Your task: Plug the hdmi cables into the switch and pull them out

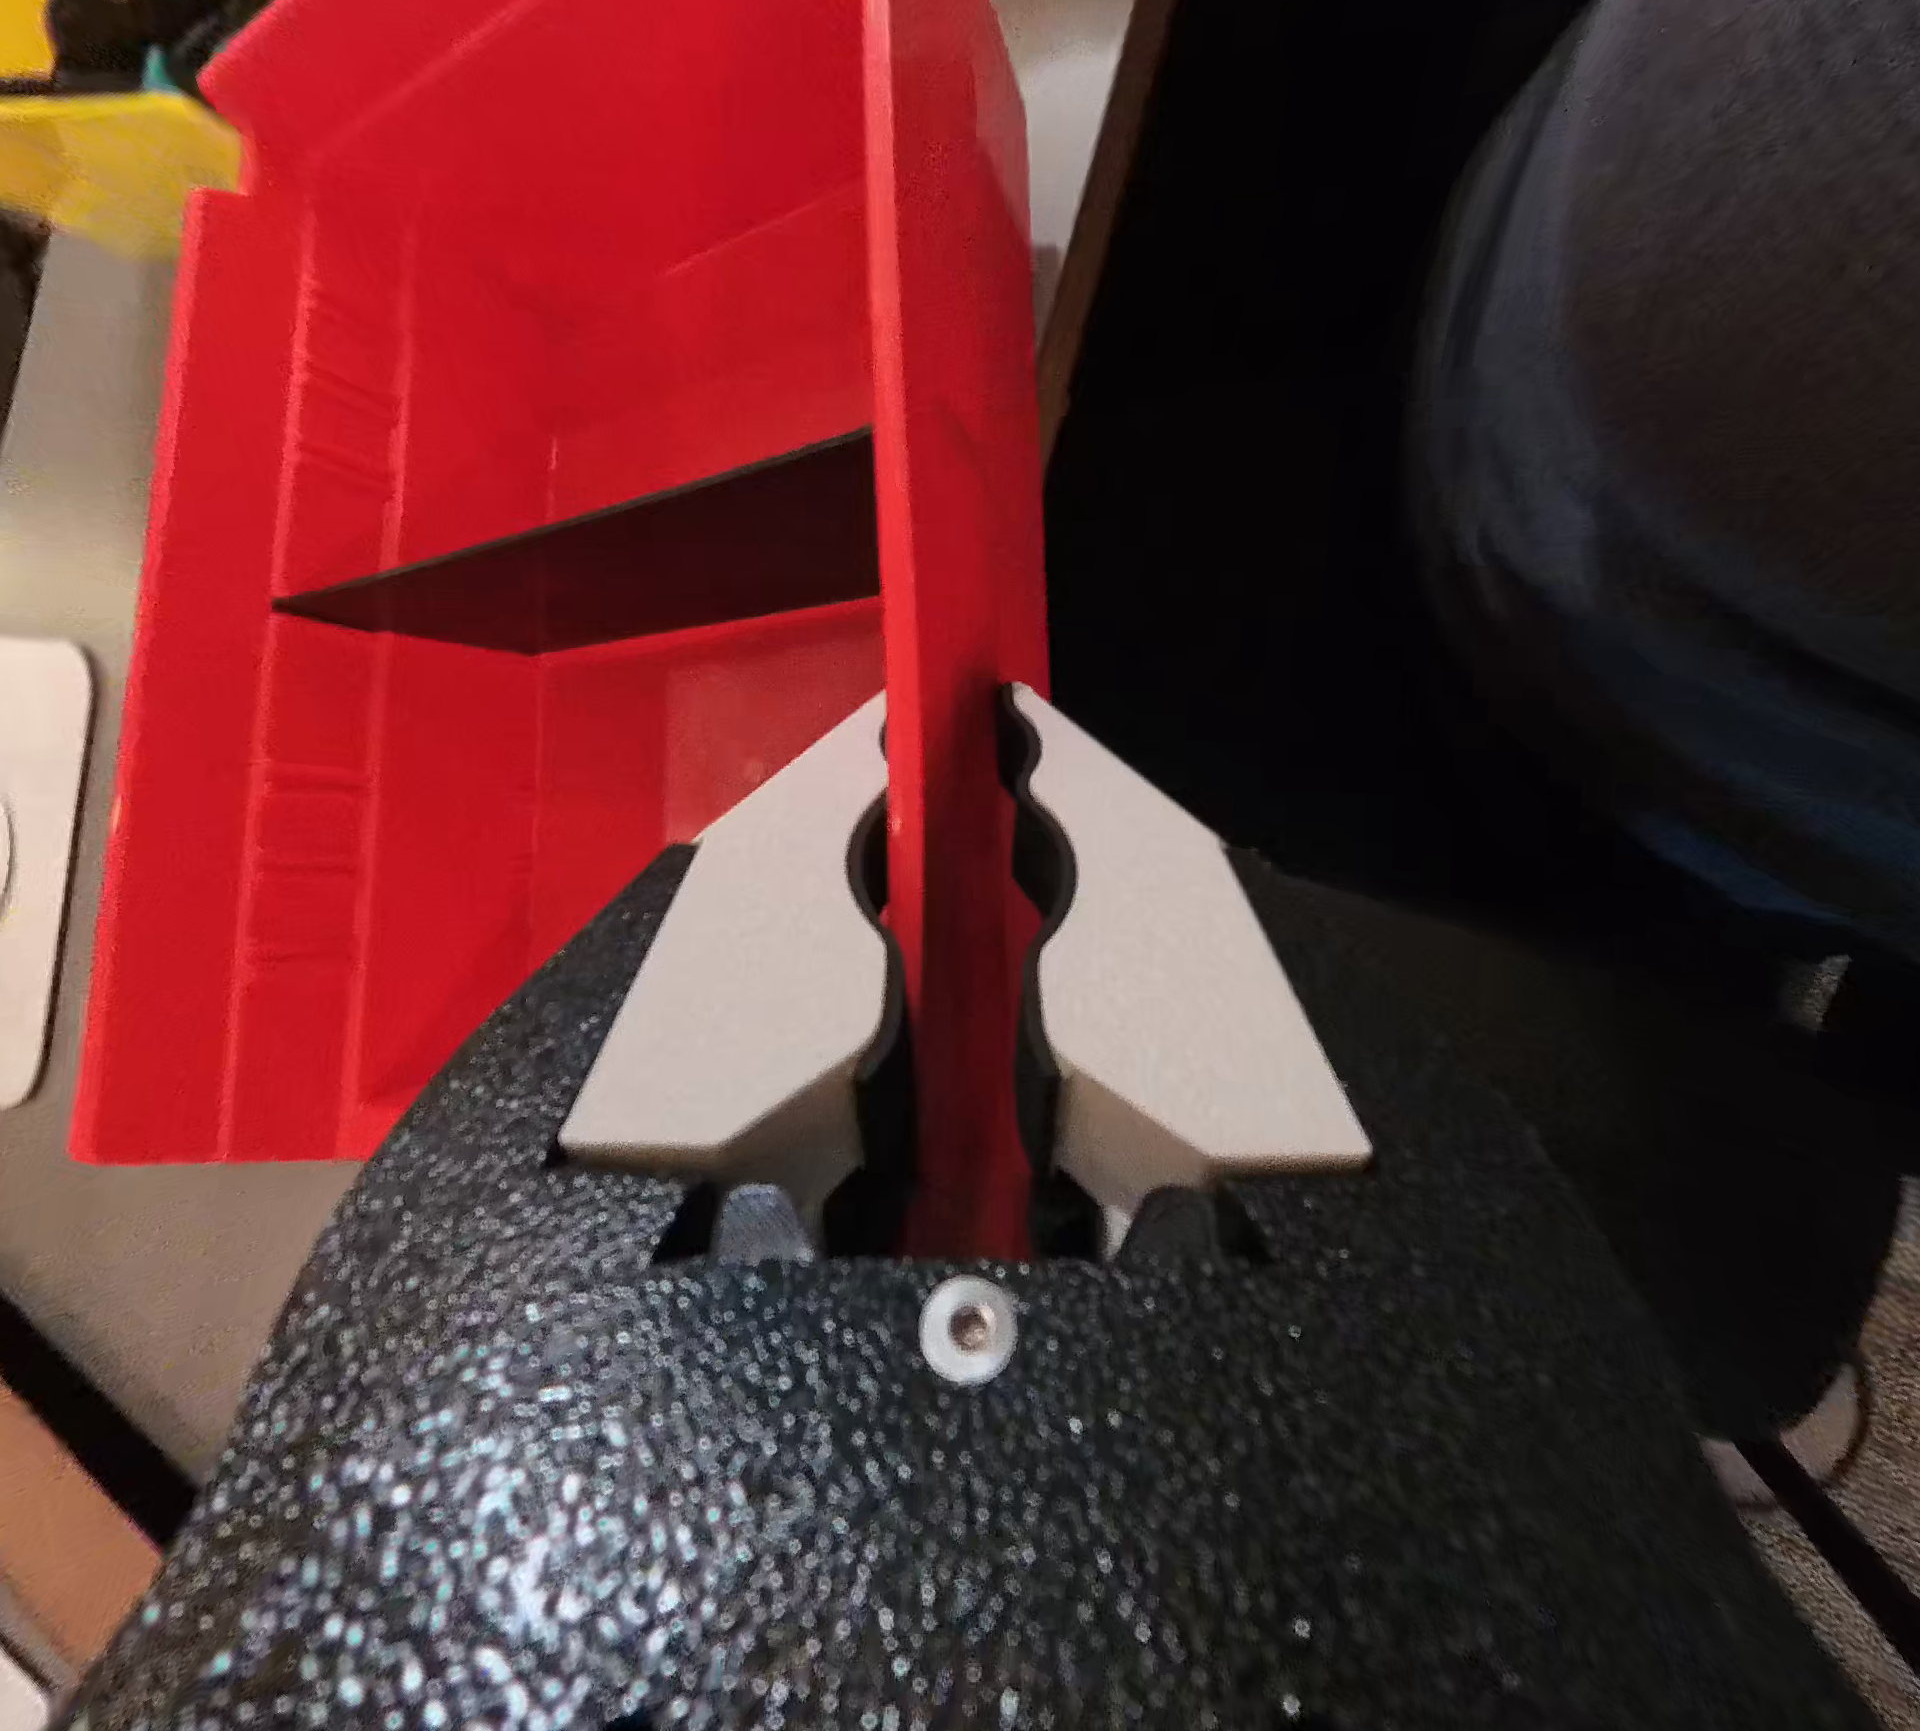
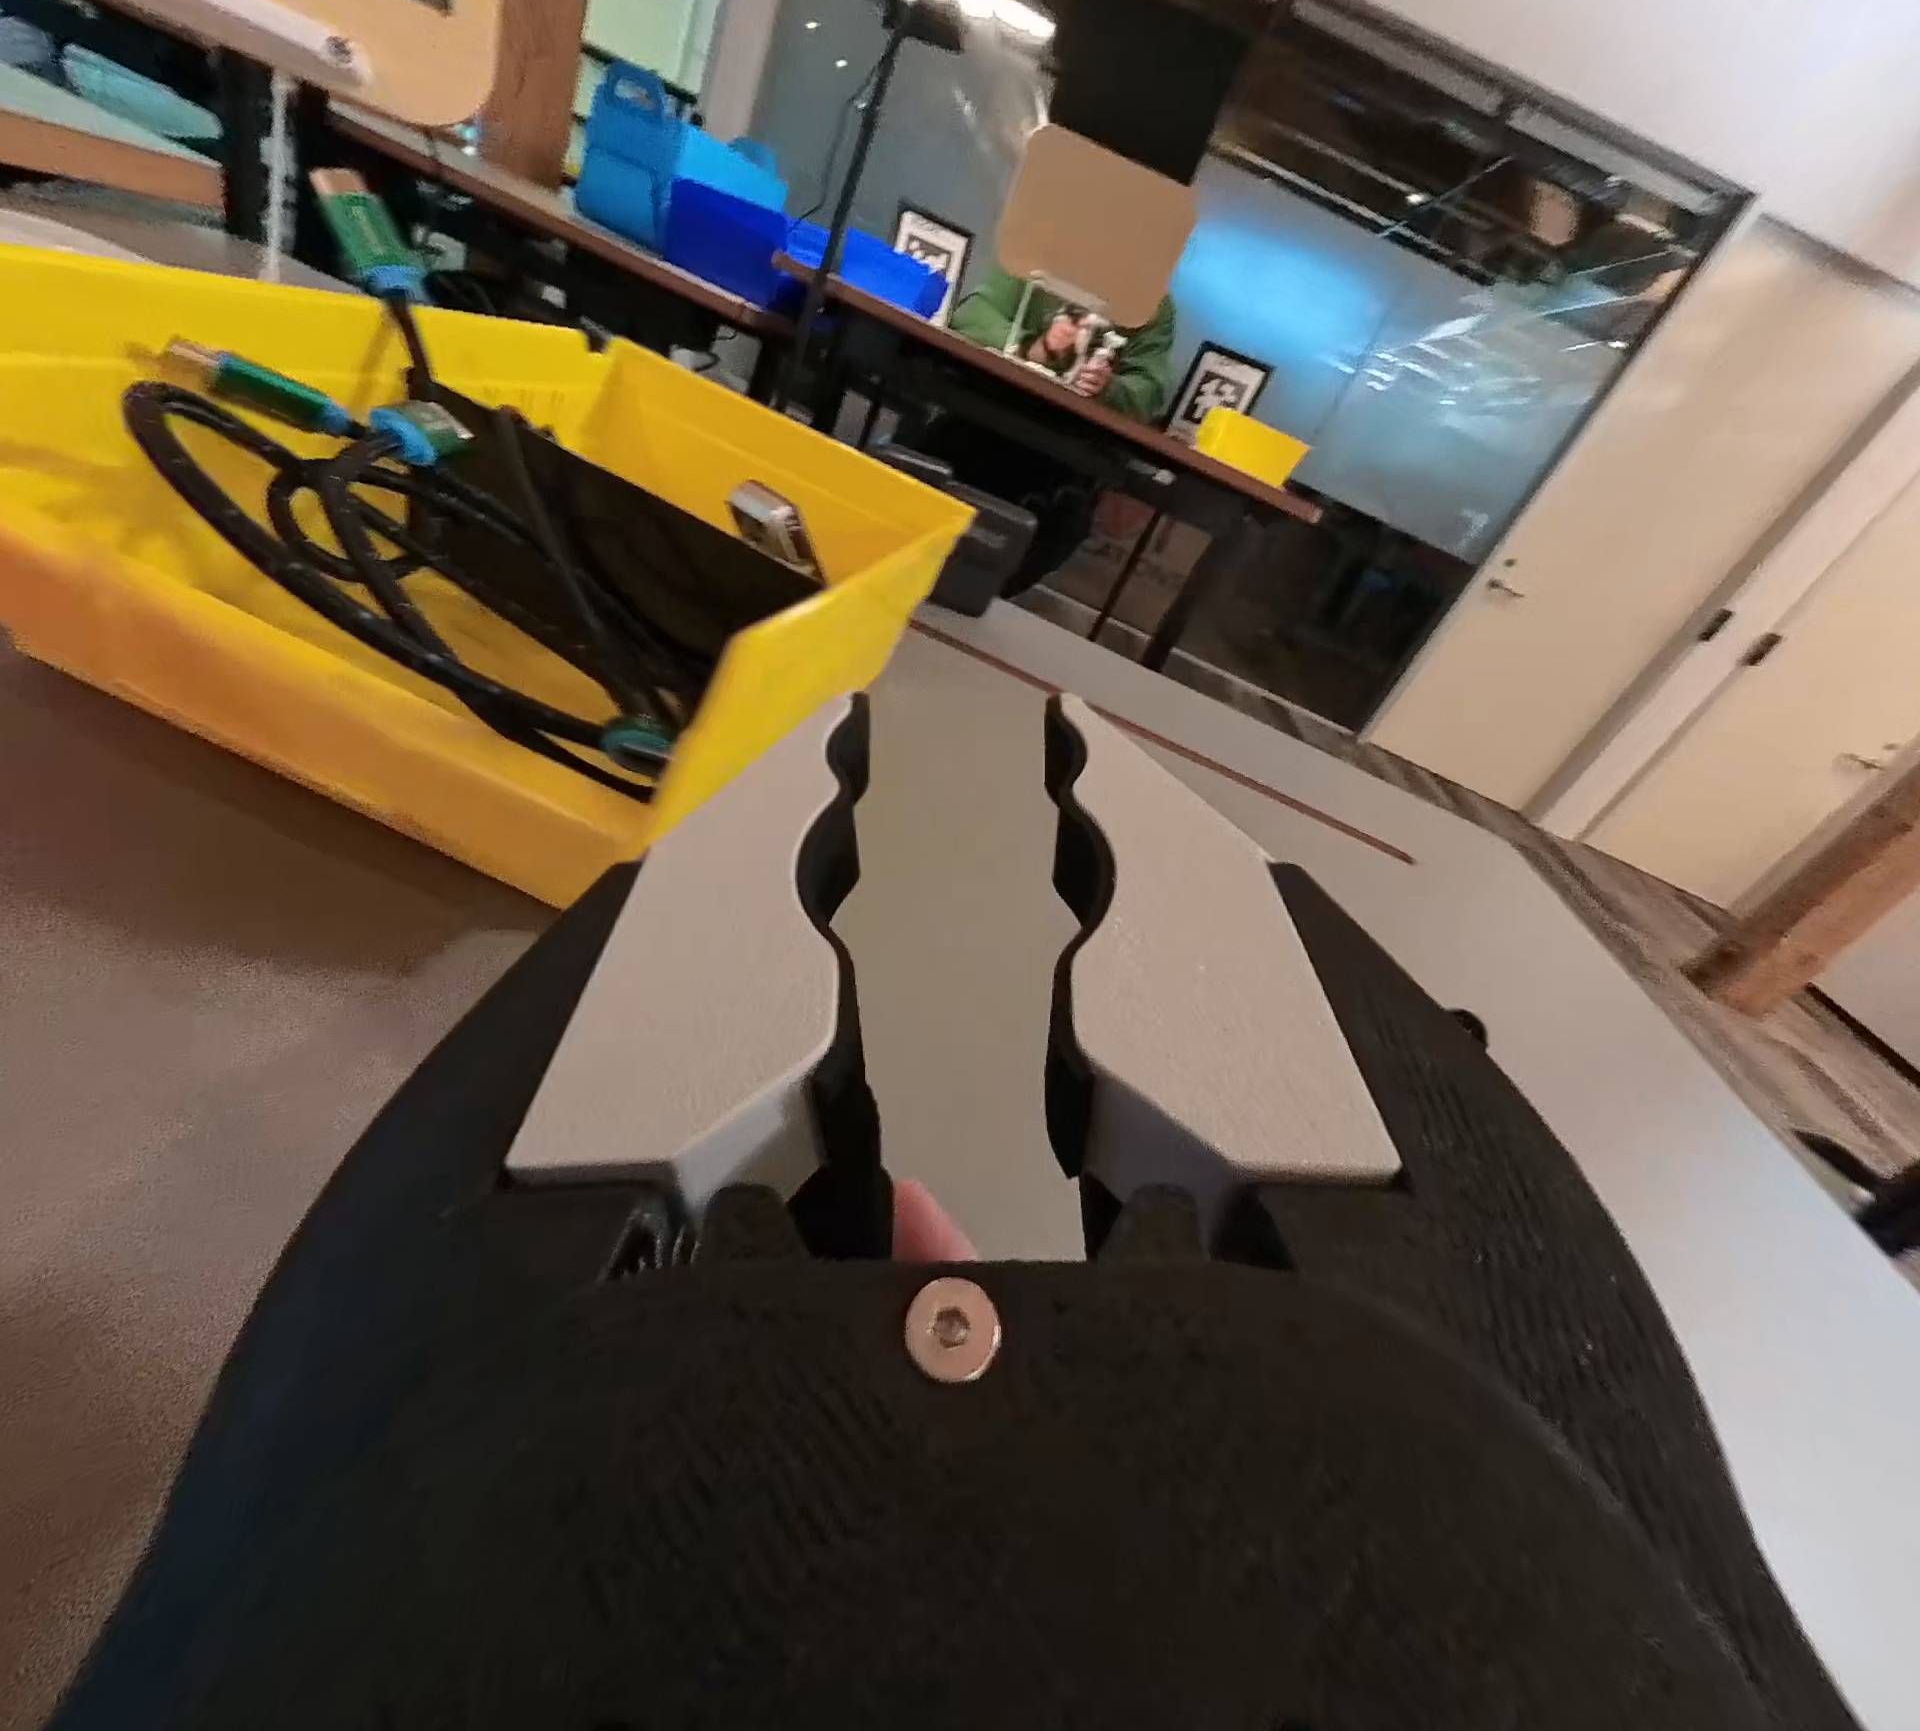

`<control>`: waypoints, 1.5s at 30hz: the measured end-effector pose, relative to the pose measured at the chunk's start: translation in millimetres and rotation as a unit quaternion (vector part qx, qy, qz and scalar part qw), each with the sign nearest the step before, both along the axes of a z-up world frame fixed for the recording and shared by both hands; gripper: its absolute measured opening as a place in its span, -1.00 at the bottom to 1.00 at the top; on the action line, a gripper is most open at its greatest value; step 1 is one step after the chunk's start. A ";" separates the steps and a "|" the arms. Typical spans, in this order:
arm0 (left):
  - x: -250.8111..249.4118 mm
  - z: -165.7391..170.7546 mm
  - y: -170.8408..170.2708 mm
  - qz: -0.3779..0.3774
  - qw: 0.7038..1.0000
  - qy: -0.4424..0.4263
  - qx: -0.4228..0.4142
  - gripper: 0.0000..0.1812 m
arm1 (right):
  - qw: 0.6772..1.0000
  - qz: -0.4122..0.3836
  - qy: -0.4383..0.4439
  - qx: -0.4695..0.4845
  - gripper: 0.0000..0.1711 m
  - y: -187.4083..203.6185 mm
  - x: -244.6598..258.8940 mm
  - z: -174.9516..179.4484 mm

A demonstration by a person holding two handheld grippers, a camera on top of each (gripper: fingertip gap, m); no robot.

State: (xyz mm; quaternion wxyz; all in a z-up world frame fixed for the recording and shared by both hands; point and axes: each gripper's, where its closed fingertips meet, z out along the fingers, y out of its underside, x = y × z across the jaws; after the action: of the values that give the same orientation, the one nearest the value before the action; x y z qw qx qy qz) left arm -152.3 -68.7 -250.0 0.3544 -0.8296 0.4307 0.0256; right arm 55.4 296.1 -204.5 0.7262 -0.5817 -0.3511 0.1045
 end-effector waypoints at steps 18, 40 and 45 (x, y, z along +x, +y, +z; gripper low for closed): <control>203.5 -1.7 97.8 -0.178 0.983 0.026 0.035 -0.84 | 0.963 -0.253 0.093 0.016 -0.72 28.5 279.9 19.6; 407.3 -23.0 366.2 -0.058 0.998 -0.033 -0.014 -0.90 | 0.950 -0.291 0.108 0.001 -0.75 33.3 361.7 21.0; 419.2 -17.1 393.6 -0.052 0.997 -0.063 0.015 -0.90 | 0.959 -0.275 0.075 0.002 -0.74 35.3 348.7 16.2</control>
State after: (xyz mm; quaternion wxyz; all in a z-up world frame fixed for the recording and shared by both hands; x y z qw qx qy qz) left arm 266.9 324.9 -267.1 0.3937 -0.8006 0.4499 -0.0391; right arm 404.1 331.4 -188.3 0.7526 -0.6445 -0.1225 -0.0566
